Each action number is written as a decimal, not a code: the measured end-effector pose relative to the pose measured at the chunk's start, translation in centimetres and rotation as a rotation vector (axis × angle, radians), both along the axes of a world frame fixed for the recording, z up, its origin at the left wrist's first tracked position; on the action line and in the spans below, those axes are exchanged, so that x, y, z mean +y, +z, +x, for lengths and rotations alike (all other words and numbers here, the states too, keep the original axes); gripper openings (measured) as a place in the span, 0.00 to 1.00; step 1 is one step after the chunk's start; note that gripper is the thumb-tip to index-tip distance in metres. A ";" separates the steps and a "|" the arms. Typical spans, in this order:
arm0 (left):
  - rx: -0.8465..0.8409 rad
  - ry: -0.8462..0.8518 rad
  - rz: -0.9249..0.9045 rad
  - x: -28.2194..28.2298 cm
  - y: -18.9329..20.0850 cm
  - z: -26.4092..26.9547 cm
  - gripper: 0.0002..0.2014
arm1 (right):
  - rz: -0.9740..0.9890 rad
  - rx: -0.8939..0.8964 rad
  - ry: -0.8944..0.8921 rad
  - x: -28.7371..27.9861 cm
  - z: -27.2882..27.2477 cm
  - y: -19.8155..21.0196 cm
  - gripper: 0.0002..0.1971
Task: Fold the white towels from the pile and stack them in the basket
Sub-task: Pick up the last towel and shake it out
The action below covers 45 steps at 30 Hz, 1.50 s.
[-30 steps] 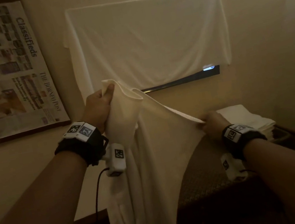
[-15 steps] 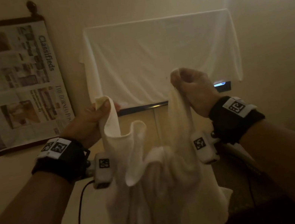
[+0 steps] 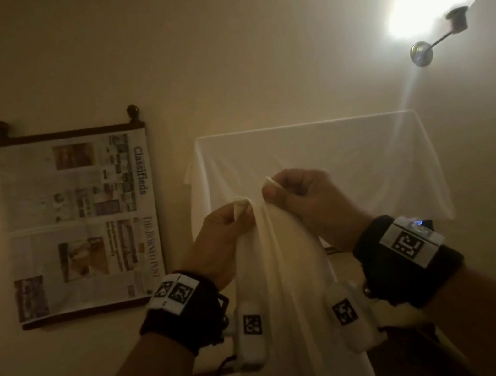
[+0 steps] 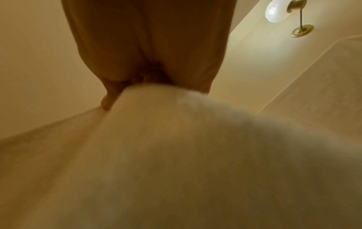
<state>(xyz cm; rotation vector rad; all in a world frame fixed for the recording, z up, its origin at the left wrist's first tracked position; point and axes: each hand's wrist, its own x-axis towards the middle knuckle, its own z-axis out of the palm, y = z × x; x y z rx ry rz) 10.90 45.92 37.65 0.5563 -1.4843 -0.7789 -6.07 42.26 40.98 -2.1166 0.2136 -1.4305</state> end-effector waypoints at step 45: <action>-0.515 0.592 0.080 -13.0 -3.6 -8.7 0.10 | 0.202 0.178 -0.142 -18.2 -7.4 -8.2 0.19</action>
